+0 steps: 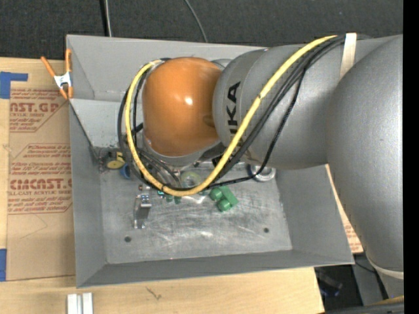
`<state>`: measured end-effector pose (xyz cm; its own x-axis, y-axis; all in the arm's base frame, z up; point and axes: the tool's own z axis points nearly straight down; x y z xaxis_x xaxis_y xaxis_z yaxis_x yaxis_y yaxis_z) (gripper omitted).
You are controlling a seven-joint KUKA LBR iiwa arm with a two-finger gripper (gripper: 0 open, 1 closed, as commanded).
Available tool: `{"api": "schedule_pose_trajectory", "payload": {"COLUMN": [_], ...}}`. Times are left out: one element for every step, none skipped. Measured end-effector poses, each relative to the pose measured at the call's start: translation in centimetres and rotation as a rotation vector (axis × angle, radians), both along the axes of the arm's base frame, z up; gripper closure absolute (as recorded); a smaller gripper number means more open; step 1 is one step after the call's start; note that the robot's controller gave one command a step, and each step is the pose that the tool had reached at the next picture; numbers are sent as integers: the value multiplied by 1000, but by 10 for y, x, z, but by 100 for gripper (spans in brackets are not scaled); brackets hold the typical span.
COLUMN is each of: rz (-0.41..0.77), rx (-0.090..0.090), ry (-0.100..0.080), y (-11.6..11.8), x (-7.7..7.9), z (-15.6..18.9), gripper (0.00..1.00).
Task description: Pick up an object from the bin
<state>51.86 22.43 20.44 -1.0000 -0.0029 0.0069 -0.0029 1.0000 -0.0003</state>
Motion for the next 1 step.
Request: {"api": "schedule_pose_trajectory", "payload": {"rz": [-193], "rx": [4], "ry": [-13], "y": [-26], "x": [72], "z": [-133], "gripper": [0]}}
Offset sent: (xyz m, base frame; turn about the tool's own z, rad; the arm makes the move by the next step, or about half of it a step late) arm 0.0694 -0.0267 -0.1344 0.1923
